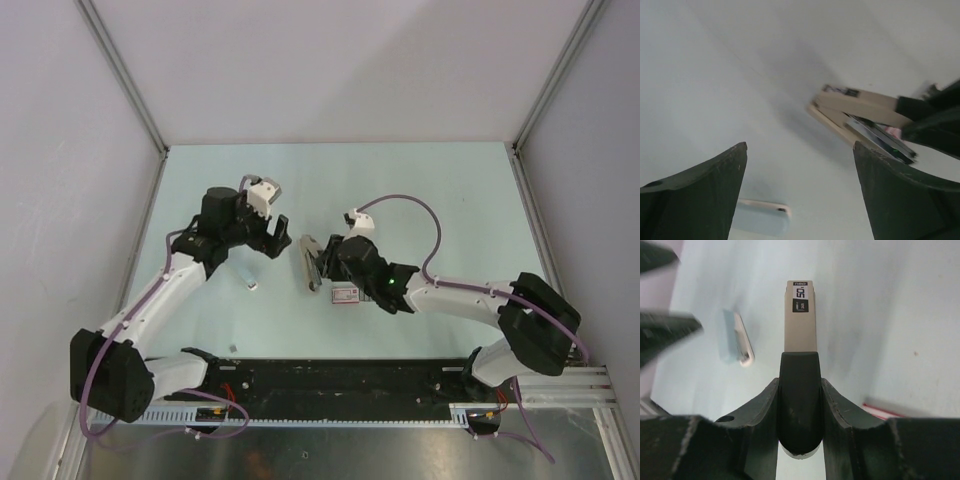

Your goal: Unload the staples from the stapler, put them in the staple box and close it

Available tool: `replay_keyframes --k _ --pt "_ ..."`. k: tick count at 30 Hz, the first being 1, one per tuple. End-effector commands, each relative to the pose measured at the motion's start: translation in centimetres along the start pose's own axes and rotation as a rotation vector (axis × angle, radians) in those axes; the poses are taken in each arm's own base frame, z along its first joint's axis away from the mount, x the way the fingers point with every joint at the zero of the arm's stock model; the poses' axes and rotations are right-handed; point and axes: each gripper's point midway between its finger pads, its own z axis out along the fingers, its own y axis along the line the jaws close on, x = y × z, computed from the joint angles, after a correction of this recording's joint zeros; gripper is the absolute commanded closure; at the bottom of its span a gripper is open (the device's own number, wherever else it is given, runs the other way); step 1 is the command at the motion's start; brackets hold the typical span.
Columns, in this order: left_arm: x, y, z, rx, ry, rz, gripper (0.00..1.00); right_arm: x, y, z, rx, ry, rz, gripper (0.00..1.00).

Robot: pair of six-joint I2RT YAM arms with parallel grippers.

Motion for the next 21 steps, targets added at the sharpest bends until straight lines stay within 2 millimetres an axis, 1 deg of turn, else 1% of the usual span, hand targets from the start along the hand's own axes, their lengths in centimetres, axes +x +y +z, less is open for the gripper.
replay_keyframes --k 1,4,6,11,14,19,21 --pt "1.9 -3.5 -0.3 0.185 0.066 -0.231 0.07 -7.1 4.1 0.5 -0.046 -0.241 0.143 1.00" --pt "3.1 -4.0 0.1 0.248 0.106 -0.281 0.02 -8.3 4.5 0.7 -0.036 -0.276 0.150 1.00" --pt "3.6 -4.4 0.2 0.293 0.129 -0.325 0.01 -8.9 4.6 0.9 -0.025 -0.296 0.147 1.00" --pt "4.1 -6.8 0.1 0.464 0.181 -0.421 0.01 -9.9 4.9 1.2 -0.021 -0.328 0.156 1.00" --pt "4.5 -7.7 0.0 0.529 0.194 -0.440 0.01 -10.6 5.4 1.2 -0.030 -0.344 0.170 1.00" --pt "5.2 -8.6 0.0 0.589 0.200 -0.415 0.00 -11.5 5.9 0.8 -0.044 -0.366 0.193 1.00" --pt "5.5 -8.9 0.1 0.601 0.205 -0.405 0.03 -11.8 6.1 0.6 -0.054 -0.374 0.206 1.00"
